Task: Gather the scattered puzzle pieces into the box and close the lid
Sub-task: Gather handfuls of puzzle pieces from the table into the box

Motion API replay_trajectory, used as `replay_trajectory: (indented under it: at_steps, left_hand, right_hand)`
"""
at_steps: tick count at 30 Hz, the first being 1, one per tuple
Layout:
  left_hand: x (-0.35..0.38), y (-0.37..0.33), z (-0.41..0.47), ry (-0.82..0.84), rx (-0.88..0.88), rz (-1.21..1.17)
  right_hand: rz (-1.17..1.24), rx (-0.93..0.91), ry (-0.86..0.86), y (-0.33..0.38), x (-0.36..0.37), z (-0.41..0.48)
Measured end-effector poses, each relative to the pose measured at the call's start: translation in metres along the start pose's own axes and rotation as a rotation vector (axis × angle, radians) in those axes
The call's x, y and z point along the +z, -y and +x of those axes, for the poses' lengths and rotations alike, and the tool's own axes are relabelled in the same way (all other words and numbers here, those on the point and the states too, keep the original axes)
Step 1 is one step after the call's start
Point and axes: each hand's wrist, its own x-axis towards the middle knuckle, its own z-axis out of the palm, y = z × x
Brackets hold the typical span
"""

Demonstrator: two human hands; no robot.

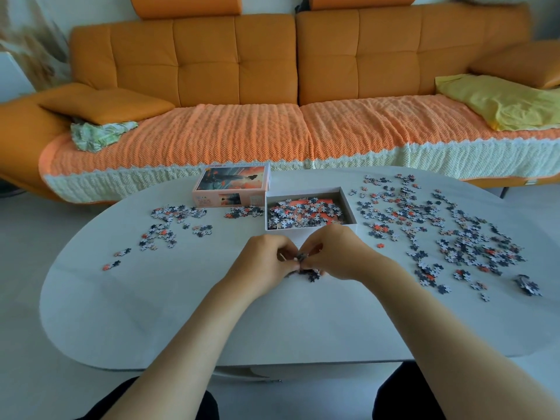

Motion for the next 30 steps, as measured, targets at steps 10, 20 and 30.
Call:
replay_trajectory:
  at_steps: [10,20,30]
  left_hand:
    - [-0.017,-0.013,0.056,-0.226,0.140,-0.122]
    - [-0.012,0.007,0.058,-0.257,0.337,0.258]
    - [-0.017,0.015,0.013,0.107,0.250,0.235]
  right_hand:
    - [0.004,-0.217,-0.447,-0.004,-0.020,0.040]
    - [-0.120,-0.270,-0.462,-0.020,-0.016,0.044]
    - [-0.313,-0.129,0.061,-0.015,-0.012,-0.002]
